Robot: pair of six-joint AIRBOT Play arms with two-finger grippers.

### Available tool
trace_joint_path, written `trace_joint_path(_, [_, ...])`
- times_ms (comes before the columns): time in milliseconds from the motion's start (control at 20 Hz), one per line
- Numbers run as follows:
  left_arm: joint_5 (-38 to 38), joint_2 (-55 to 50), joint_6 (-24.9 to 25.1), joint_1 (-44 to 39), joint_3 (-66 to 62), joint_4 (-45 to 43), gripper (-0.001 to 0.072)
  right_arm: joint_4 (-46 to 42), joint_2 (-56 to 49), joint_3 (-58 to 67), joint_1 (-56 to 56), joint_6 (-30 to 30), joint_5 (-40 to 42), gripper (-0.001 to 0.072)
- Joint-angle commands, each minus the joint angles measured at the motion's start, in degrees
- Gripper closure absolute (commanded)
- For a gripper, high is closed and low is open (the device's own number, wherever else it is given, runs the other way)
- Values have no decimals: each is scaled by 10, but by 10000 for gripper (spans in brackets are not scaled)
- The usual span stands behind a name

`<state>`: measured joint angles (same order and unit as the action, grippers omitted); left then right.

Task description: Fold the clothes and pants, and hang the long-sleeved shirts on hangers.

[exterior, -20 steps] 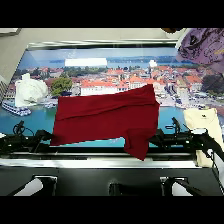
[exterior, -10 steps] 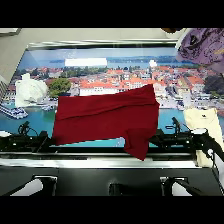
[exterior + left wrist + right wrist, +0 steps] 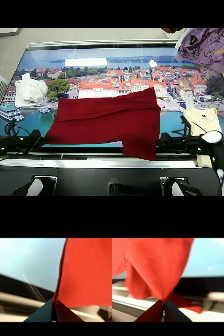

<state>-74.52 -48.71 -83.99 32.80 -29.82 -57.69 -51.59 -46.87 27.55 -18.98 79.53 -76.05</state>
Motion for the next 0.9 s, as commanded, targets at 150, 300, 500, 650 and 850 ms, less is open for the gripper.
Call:
trace_joint_path(150, [-42, 141, -78, 0, -1, -34, 691, -46, 175, 15, 0, 114, -67, 686])
trace_joint_path(300, [-14, 133, -77, 0, -1, -32, 691, -46, 146, 51, 0, 111, -39, 686])
trace_joint_path(500, [58, 101, -72, 0, -1, 6, 691, -13, 28, 111, 0, 65, 18, 686])
trace_joint_path(650, [108, 53, -58, -10, -1, 31, 691, 50, -82, 157, 0, 7, 54, 686])
trace_joint_path(850, [193, -19, -53, -73, -18, 31, 691, 66, -192, 228, 0, -23, 100, 686])
